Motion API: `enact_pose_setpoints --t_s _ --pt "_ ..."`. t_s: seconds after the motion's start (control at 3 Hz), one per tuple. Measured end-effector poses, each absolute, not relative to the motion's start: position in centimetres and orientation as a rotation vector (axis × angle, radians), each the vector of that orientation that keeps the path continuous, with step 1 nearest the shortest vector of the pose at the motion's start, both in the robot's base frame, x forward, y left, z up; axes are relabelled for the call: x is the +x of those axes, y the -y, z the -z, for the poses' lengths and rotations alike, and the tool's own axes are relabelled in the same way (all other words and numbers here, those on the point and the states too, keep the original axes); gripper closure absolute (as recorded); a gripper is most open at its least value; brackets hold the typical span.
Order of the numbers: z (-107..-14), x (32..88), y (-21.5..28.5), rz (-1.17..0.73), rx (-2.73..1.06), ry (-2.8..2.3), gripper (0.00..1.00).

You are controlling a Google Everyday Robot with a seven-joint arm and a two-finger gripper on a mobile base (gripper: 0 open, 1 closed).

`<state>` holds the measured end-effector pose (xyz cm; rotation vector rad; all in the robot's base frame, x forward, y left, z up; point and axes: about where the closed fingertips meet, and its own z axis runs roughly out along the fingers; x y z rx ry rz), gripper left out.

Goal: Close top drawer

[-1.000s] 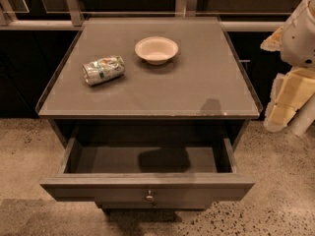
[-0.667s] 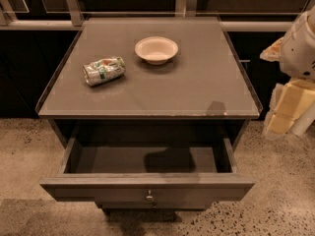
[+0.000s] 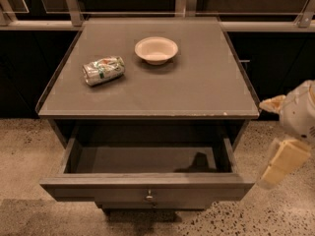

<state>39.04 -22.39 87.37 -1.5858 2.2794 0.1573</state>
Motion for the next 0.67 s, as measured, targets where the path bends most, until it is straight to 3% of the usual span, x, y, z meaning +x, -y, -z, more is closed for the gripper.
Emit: enact_pose_setpoints --t_s 0.67 --pt "-80.3 38.1 23.9 -0.333 -1.489 -2.348 0.00"
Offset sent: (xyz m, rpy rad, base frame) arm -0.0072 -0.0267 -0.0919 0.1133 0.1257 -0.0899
